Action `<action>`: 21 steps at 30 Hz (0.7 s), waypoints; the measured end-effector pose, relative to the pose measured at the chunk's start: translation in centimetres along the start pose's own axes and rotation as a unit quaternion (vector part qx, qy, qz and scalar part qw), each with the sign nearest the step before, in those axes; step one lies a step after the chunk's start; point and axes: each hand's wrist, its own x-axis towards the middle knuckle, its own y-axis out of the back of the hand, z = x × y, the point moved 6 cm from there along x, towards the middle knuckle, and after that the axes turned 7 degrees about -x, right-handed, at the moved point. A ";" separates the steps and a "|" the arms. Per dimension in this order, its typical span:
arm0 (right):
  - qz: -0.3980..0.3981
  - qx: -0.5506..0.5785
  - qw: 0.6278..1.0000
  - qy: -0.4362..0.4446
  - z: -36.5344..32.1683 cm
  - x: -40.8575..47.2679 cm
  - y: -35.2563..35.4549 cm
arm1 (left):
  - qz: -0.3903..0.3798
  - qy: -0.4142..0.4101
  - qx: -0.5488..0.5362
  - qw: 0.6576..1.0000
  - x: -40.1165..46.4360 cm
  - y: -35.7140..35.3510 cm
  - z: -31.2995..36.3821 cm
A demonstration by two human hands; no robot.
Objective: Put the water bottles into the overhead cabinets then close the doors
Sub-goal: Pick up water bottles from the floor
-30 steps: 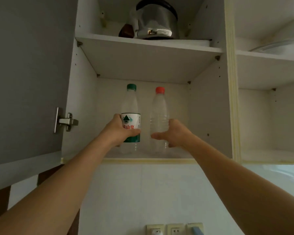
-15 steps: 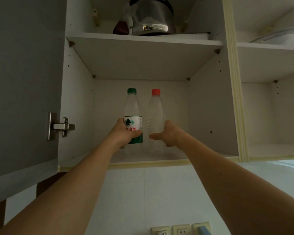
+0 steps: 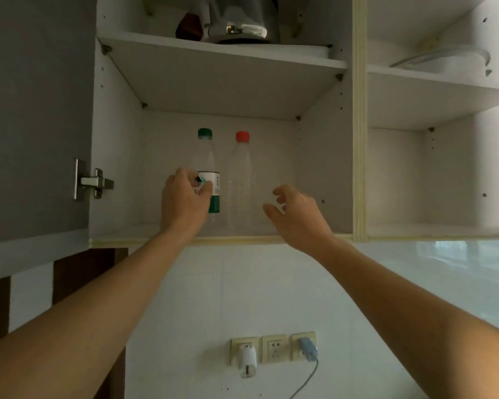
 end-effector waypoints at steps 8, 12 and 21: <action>0.013 0.056 0.998 -0.016 5.7 -13.5 7.8 | -0.114 -0.067 -0.030 0.991 -10.7 -2.3 9.0; -0.049 0.089 0.994 -0.035 10.7 -21.5 9.1 | -0.208 -0.022 -0.082 0.974 -20.3 -5.8 9.9; -0.172 0.129 0.966 -0.145 21.9 -42.9 6.8 | -0.363 0.206 -0.076 0.905 -47.7 -10.9 4.0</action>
